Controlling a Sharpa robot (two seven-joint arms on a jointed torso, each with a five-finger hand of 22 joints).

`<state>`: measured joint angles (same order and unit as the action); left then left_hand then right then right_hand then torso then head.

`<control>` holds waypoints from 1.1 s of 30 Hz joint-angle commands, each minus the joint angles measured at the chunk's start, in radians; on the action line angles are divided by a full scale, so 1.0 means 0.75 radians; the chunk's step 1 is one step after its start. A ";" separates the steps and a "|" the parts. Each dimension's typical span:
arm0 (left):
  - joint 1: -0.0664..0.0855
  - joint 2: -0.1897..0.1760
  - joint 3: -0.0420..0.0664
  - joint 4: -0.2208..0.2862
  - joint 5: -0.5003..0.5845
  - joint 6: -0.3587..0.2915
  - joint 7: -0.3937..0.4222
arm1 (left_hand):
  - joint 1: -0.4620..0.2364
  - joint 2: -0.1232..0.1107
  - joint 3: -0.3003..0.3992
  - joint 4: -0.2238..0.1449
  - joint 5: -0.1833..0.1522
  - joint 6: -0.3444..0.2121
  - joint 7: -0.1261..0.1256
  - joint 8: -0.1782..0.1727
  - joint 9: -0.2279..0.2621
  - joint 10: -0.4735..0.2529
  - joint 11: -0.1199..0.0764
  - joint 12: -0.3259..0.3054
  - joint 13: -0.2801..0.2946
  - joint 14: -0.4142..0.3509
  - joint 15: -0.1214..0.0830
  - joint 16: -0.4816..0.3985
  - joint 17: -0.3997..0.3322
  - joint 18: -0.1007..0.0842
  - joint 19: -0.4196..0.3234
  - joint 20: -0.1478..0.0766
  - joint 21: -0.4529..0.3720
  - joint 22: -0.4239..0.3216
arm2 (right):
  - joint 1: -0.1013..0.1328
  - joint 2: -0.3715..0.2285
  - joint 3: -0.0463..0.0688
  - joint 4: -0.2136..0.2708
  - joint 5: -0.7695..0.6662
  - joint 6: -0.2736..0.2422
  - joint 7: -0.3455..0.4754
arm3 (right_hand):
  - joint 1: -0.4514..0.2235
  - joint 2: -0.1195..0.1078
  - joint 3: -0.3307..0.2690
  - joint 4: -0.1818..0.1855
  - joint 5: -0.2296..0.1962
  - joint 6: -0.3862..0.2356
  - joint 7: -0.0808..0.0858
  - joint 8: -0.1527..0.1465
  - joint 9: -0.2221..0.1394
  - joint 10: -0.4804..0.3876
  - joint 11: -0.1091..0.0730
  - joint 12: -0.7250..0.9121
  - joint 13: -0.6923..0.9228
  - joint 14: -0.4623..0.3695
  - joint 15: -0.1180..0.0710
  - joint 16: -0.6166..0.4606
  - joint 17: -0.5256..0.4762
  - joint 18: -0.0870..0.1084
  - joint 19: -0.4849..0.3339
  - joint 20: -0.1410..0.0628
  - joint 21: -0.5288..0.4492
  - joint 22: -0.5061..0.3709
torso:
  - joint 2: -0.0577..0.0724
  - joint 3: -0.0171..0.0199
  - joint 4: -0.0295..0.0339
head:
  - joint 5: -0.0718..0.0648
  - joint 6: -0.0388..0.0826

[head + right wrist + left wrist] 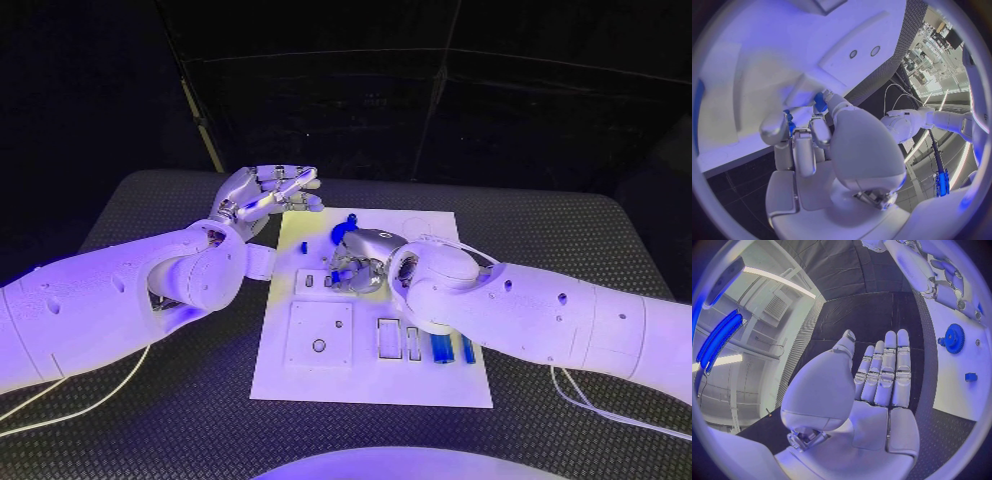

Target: Assemble the parts on the task board

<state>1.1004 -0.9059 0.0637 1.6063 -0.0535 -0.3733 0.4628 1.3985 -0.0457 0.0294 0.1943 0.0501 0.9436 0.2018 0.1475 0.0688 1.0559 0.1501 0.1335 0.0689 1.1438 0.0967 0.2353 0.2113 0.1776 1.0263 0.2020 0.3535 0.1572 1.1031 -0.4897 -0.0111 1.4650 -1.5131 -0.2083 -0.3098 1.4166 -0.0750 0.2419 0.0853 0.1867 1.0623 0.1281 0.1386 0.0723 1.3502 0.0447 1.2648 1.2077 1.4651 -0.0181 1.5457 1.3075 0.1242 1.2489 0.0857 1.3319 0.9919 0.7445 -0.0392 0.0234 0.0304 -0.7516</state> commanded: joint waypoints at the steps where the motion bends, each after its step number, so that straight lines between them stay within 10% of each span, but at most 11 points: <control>1: 0.002 0.000 0.002 0.002 -0.001 0.012 0.008 | 0.004 0.015 -0.009 -0.001 -0.005 0.007 0.007 -0.005 -0.002 0.007 0.002 -0.006 -0.002 0.009 -0.001 -0.005 0.002 0.004 0.009 -0.002 -0.009 -0.002 | -0.009 -0.004 -0.009 -0.005 -0.024 0.070 -0.050 | -0.020 -0.002 -0.004 0.001 0.002 -0.010 0.006 -0.006 -0.003 -0.013 0.003 -0.007 -0.004 0.118 -0.007 -0.005 0.245 -0.020 -0.010 0.001 -0.009 -0.002 | 0.000 0.0001 0.0001 | 0.000 -0.002; 33: 0.002 0.000 0.002 0.000 -0.001 0.014 0.007 | 0.004 0.016 -0.012 -0.002 -0.005 0.007 0.008 -0.009 -0.002 0.007 0.003 -0.011 -0.003 0.009 0.000 -0.009 0.003 0.003 0.009 -0.002 -0.011 -0.003 | -0.010 0.001 -0.009 -0.014 -0.041 -0.004 -0.085 | -0.104 -0.061 -0.048 0.029 0.031 -0.081 0.024 -0.034 -0.006 -0.060 0.021 -0.056 -0.054 0.111 0.009 -0.018 0.216 -0.013 -0.031 0.015 -0.036 -0.044 | -0.001 -0.0003 0.0001 | -0.005 -0.009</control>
<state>1.1004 -0.9063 0.0637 1.6051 -0.0535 -0.3732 0.4624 1.4024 -0.0418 0.0265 0.1914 0.0501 0.9475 0.2056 0.1475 0.0681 1.0559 0.1501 0.1279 0.0680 1.1438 0.0967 0.2353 0.2128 0.1776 1.0263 0.2020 0.3464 0.1556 1.1007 -0.4873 -0.0120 1.4621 -1.5384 -0.2236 -0.3382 1.3493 -0.1233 0.2106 0.1081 0.2070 1.0060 0.1465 0.1182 0.0676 1.3118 0.0612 1.2250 1.1682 1.4650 -0.0181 1.5351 1.3073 0.1243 1.2310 0.0966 1.3074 0.9585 0.7442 -0.0394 0.0233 0.0300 -0.7579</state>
